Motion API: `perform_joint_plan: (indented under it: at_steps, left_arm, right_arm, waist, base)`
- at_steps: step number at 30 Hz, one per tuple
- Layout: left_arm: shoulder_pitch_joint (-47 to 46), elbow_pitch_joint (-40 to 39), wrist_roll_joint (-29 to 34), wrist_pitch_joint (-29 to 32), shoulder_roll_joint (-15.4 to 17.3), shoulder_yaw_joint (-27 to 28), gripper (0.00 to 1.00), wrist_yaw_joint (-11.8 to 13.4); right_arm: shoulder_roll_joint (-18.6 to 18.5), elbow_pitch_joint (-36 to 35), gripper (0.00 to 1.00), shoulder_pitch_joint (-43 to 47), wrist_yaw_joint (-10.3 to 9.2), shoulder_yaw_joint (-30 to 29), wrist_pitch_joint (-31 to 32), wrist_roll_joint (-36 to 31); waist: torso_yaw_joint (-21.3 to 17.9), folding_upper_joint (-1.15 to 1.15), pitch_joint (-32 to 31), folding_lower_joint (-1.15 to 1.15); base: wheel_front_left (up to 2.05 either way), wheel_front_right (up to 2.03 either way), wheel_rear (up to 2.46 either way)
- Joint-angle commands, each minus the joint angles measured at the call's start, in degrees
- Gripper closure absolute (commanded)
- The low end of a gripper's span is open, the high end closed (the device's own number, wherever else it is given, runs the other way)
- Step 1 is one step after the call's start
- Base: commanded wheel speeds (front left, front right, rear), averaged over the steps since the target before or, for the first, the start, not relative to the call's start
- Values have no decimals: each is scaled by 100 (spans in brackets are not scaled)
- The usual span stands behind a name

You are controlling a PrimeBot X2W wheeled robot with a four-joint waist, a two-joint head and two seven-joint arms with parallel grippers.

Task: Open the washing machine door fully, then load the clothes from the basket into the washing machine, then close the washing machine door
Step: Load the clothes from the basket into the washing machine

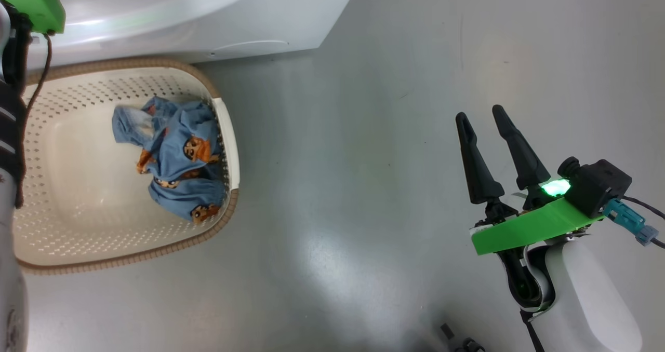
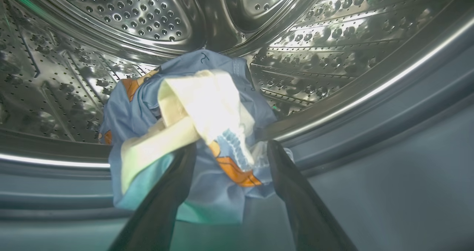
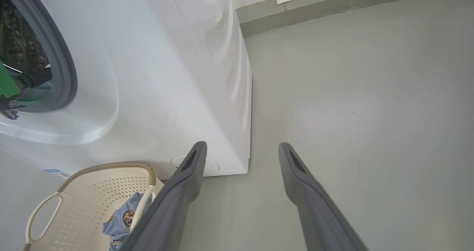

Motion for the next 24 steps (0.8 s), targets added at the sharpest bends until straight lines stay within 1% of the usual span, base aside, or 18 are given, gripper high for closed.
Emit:
perform_joint_plan:
  at_steps: [1, 7, 11, 17, 24]
  left_arm:
    - [-102, -60, -86, -21, 208, 16, 0, -20]
    - [-42, -53, -267, -111, 104, -22, 0, -34]
    - [161, -221, -436, -139, 11, -97, 0, -36]
    - [696, -1043, -765, -144, 15, -10, 0, -37]
    - [1778, -2108, -827, -145, 35, 338, 0, -38]
  right_arm:
    - [8, -124, 0, 34, 9, 99, -27, 61]
    - [-40, -117, 0, 31, 9, 41, -27, 50]
    - [-69, -118, 0, 66, 9, 29, -27, 32]
    - [-142, -103, 0, 122, 9, -3, -27, 19]
    - [-263, -38, 0, 246, 9, -31, -27, 5]
  waist:
    - [30, 0, -5, 0]
    - [143, 0, -87, 0]
    - [214, 0, -178, 0]
    - [329, 0, -332, 0]
    - [456, 0, -710, 0]
  base:
    - [0, 0, 0]
    - [0, 0, 0]
    - [0, 0, 0]
    - [0, 0, 0]
    - [0, 0, 0]
